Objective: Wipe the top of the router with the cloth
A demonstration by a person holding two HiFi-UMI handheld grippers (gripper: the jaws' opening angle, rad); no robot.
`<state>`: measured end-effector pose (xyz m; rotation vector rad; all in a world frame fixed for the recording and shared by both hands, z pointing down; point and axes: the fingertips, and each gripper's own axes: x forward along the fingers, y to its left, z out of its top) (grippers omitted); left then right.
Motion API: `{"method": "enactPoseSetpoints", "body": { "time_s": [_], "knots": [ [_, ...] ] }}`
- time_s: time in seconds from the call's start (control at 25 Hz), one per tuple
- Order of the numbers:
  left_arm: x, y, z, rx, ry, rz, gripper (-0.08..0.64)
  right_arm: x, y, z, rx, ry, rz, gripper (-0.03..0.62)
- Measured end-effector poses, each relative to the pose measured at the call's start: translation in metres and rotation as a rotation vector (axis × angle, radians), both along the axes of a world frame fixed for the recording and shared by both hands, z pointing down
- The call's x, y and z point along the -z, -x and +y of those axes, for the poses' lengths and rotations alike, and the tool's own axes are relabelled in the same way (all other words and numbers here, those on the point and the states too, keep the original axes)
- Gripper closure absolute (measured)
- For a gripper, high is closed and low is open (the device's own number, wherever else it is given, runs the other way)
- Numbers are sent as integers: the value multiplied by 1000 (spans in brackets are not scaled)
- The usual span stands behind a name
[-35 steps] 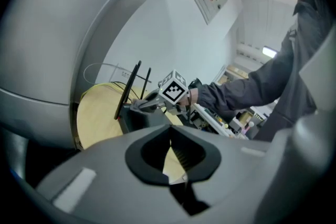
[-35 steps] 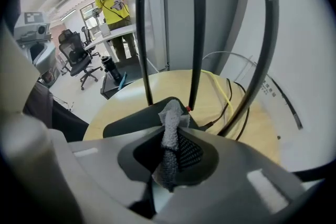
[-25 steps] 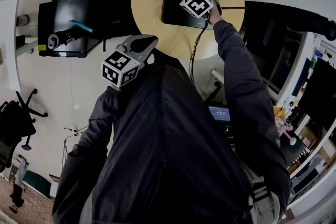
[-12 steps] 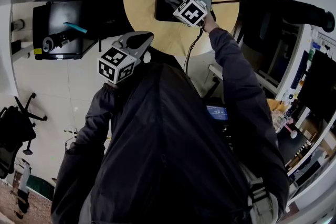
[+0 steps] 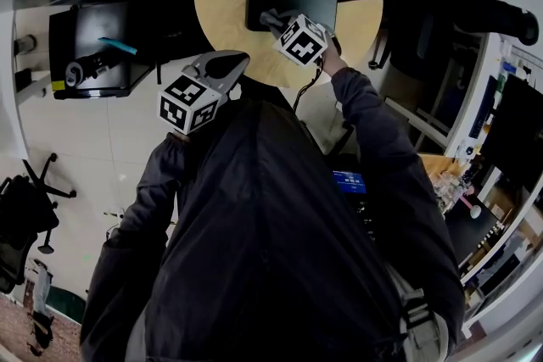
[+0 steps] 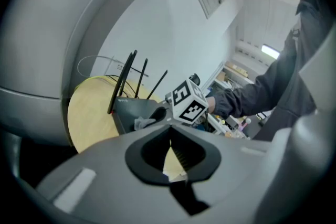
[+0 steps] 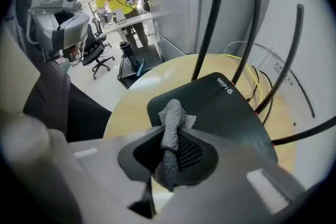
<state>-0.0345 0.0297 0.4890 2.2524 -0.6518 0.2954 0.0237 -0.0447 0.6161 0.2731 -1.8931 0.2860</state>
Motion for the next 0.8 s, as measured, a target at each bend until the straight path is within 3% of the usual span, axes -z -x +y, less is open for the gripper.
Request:
{"method": "enactPoseSetpoints", "body": {
  "time_s": [0.32,0.44,0.56,0.8],
  "knots": [
    [0,-3,0,-2,0,4,560,-2,0,10,23,40,14,561],
    [2,-4,-1,0,-4,1,560,4,1,1,21,43,-25,561],
    [2,-2,-1,2,-4,1,560,13,-5,-34,-51,-13,-45,560],
    [2,-3,0,2,0,-7,560,11,-33,-117,-125,-206,26,560]
  ]
}}
